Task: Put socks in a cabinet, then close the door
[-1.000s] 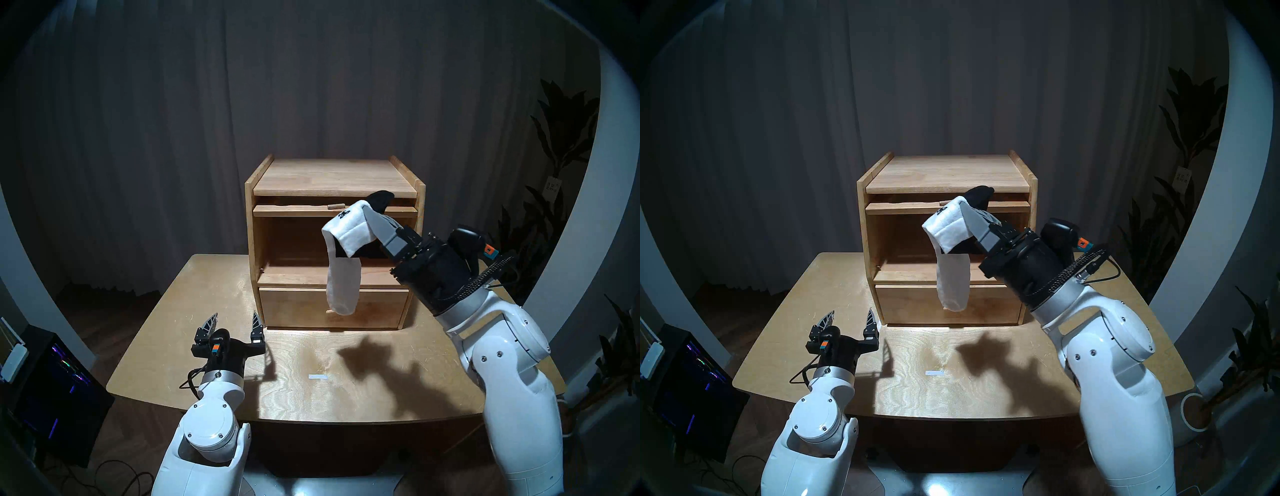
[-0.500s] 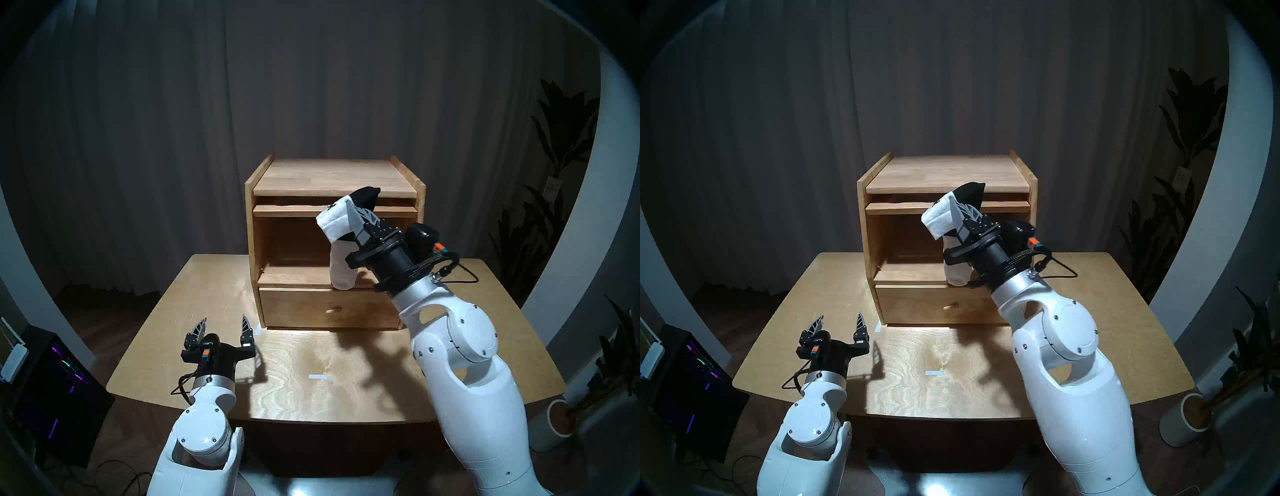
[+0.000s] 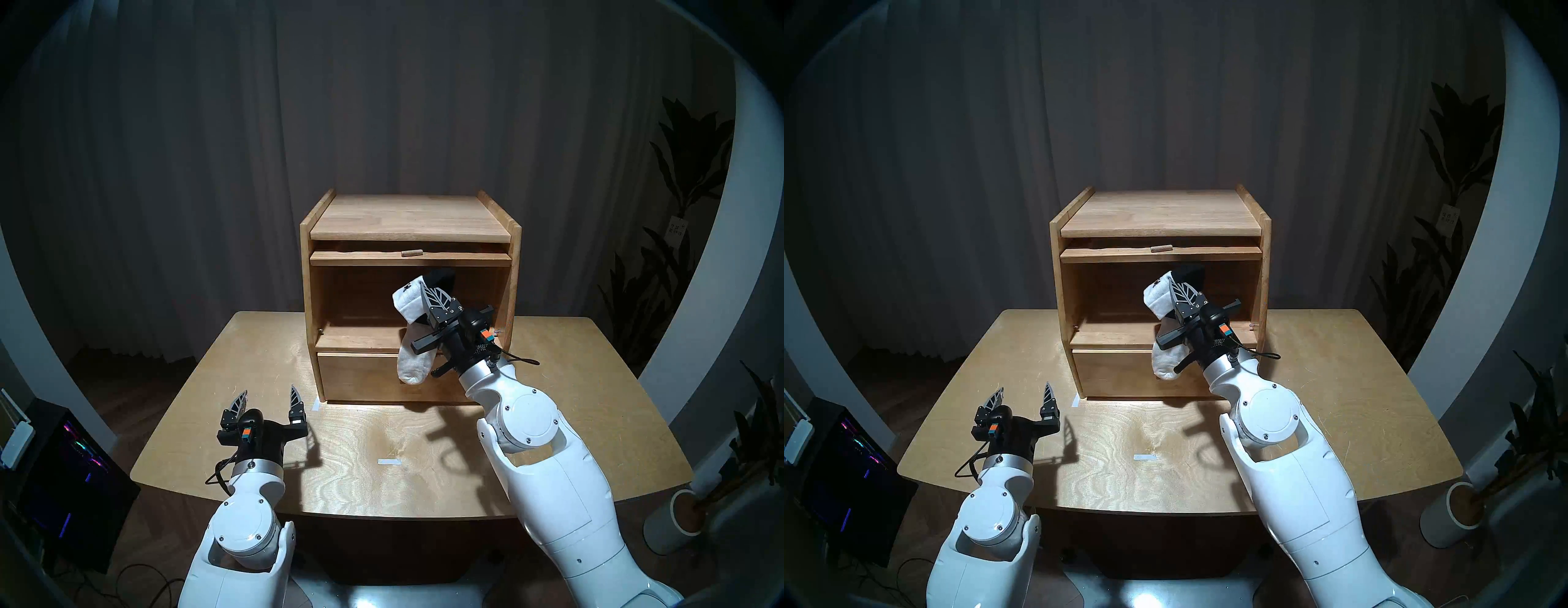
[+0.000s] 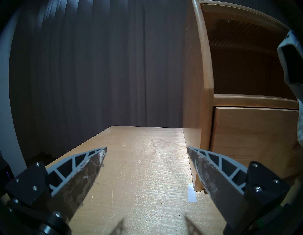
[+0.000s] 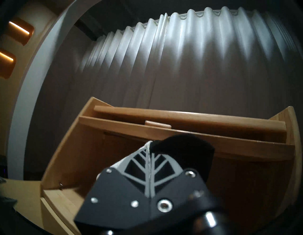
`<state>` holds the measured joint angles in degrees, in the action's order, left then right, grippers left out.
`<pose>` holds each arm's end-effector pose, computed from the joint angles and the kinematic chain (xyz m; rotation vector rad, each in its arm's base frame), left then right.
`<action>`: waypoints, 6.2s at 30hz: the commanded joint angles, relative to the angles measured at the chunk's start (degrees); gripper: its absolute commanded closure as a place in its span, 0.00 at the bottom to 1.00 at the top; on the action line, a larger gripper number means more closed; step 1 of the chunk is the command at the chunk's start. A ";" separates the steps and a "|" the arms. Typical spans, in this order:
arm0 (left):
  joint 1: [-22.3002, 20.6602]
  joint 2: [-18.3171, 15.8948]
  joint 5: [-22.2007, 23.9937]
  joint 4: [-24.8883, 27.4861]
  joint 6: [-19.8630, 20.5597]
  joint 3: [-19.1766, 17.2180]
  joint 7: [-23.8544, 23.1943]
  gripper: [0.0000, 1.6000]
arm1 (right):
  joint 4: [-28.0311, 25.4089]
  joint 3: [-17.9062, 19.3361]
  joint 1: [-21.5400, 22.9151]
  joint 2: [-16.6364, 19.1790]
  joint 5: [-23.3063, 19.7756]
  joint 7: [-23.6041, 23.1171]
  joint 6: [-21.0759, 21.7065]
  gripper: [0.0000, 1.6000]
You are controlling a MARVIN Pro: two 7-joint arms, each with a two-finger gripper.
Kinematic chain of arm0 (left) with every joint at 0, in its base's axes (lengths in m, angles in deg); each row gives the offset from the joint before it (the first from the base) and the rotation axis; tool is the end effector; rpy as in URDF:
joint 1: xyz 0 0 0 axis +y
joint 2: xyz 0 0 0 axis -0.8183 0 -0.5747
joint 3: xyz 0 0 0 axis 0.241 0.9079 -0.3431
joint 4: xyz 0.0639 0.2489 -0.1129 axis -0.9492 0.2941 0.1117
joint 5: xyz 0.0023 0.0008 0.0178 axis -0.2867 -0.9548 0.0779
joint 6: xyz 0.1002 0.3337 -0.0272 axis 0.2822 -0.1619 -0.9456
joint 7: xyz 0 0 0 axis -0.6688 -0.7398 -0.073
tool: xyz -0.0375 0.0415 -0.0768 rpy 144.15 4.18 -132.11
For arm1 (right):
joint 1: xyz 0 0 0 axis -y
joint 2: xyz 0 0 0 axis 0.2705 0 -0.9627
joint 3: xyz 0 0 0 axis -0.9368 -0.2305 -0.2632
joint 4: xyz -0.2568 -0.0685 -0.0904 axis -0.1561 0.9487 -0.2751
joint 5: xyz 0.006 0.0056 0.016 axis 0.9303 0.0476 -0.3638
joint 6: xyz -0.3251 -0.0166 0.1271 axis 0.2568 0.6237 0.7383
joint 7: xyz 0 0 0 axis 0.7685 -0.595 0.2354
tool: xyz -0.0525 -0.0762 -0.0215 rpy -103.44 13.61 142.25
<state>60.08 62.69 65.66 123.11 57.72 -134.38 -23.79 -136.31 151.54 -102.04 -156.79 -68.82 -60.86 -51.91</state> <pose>0.3354 0.0251 -0.3282 -2.1440 -0.1629 -2.0724 0.4472 0.0948 -0.2027 -1.5529 -0.6022 -2.4537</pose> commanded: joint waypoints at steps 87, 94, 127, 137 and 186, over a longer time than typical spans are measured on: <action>3.36 -1.93 -0.19 5.08 -6.04 -0.36 -2.87 0.00 | 16.57 0.49 17.19 -8.06 -9.92 -1.01 7.29 1.00; 3.84 -2.15 -0.01 5.32 -6.41 -0.48 -2.96 0.00 | 23.58 -1.38 20.03 -8.44 -5.08 0.49 2.21 1.00; 4.61 -2.57 1.92 5.28 -7.43 -2.44 -3.86 0.00 | 24.77 -1.22 21.52 -6.92 -2.93 -0.35 7.10 0.00; 4.99 -2.90 2.17 5.41 -7.28 -2.72 -4.21 0.00 | 17.60 -0.90 18.94 -3.46 -3.05 -3.47 10.71 0.00; 5.87 -3.25 2.22 5.25 -7.31 -0.06 -5.34 0.00 | -17.01 4.06 2.47 7.43 -12.23 -17.62 9.67 0.00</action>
<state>65.75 59.42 67.97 127.09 50.97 -134.15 -29.35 -146.61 149.14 -101.77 -150.32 -79.33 -79.96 -39.02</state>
